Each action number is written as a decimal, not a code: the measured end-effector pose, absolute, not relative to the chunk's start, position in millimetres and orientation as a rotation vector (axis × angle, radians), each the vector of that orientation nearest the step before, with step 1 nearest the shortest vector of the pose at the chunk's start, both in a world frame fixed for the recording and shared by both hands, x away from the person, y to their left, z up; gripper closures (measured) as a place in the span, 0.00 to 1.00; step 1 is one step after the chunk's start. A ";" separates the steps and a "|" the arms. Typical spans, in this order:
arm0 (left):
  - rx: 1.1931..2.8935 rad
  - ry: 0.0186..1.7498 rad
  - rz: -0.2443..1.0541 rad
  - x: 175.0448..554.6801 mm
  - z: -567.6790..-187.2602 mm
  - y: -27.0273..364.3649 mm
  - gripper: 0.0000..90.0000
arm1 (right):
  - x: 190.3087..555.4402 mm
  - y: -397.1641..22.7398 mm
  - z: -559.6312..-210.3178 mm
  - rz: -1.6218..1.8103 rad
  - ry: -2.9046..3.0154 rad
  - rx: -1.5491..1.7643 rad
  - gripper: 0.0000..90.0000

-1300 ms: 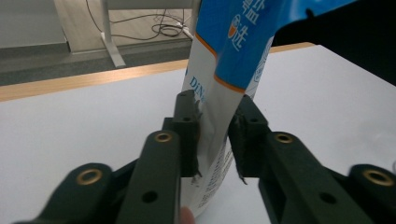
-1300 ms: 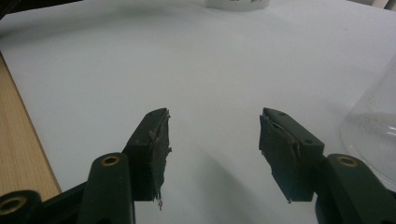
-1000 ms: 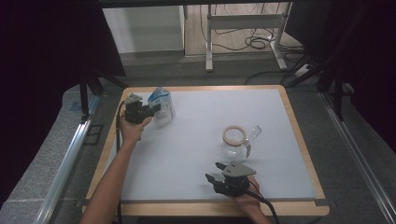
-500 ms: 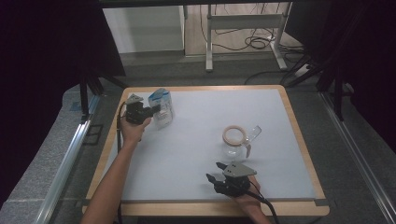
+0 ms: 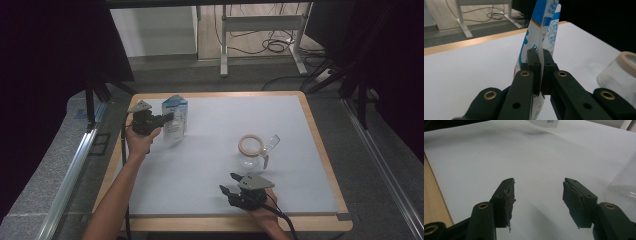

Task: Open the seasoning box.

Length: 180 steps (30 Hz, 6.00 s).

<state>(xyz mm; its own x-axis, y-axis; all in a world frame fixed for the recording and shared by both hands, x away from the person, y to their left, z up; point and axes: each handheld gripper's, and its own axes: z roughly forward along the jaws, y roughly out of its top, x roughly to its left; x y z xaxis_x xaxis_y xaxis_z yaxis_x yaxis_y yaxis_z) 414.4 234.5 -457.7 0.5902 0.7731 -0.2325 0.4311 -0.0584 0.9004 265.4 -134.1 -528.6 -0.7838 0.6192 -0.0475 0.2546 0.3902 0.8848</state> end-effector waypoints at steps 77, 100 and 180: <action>1.698 0.780 0.080 352.8 -425.0 138.0 1.00 | 317.6 -58.5 -534.7 1.320 2.097 0.837 0.37; 1.755 0.783 0.075 361.4 -422.2 113.8 1.00 | 309.1 -67.3 -532.4 1.313 2.121 0.826 0.38; 1.979 0.721 -0.017 379.7 -402.1 79.4 1.00 | 300.0 -81.1 -534.1 1.408 2.063 0.880 0.42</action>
